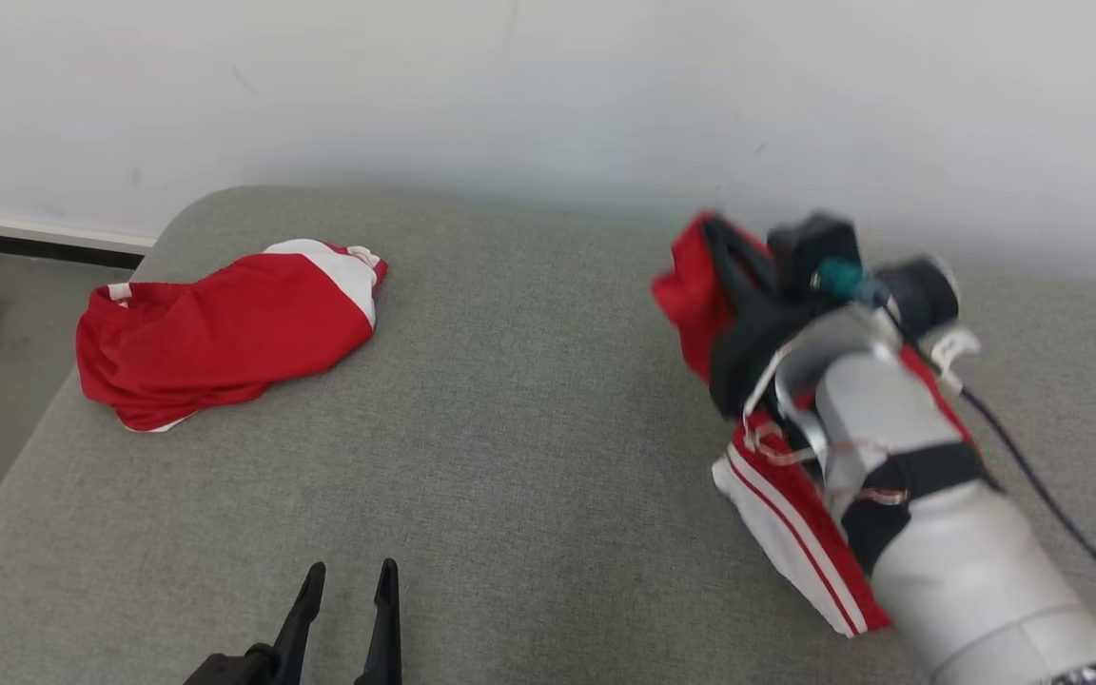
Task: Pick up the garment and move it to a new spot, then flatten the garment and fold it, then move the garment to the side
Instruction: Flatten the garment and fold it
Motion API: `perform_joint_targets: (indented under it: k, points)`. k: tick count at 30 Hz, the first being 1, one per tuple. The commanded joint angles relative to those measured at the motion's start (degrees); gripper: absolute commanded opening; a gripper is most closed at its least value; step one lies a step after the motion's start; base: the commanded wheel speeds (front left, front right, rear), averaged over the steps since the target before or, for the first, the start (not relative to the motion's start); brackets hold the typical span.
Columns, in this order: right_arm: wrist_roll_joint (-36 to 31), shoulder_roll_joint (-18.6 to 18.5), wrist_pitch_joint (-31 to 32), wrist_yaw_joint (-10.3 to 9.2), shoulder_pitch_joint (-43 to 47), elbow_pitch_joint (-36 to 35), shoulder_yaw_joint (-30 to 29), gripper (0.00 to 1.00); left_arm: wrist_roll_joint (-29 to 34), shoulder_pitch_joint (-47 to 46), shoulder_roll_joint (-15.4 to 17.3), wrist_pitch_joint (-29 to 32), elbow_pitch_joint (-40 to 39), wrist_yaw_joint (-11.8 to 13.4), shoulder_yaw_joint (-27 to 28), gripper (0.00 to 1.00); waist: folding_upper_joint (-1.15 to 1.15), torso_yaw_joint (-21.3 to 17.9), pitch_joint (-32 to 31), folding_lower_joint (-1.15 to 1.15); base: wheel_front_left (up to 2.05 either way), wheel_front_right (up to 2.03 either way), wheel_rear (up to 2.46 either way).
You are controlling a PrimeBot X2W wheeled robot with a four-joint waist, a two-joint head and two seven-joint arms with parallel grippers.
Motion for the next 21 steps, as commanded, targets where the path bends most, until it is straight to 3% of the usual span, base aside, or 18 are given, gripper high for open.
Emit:
perform_joint_targets:
  k: [1,7,11,16,21]
  points:
    - [0.78,0.03,-0.78,-0.14,-1.71,-0.7,0.36,0.0,0.06,-0.56,0.01,-0.05,-0.37,-0.1,0.07,1.0,0.0,-0.05,0.45,0.0,0.0,0.0,0.0]
    - [4.07,0.04,-6.55,-0.14,-11.51,-4.71,0.98,0.0,-0.05,-0.9,0.0,-0.05,-1.12,0.48,0.06,1.0,0.0,-0.22,1.56,0.0,0.0,0.0,0.0]
    - [5.29,-0.09,-8.65,-0.14,-15.09,-8.9,-1.82,0.0,-0.01,-1.15,0.0,-0.05,-1.47,1.1,0.24,1.0,0.0,-0.94,1.82,0.0,0.0,0.0,0.0]
    - [4.4,-3.86,-8.82,-0.14,-8.86,-11.23,-1.73,0.0,-0.07,-0.7,0.0,-0.05,-1.81,1.53,0.45,1.0,0.0,-2.5,1.53,0.0,0.0,0.0,0.0]
    - [5.76,-10.16,-6.75,-0.14,2.94,-13.0,-0.82,0.0,-0.01,0.06,0.01,-0.05,-1.92,1.62,0.62,1.0,0.0,-4.13,0.99,0.0,0.0,0.0,0.0]
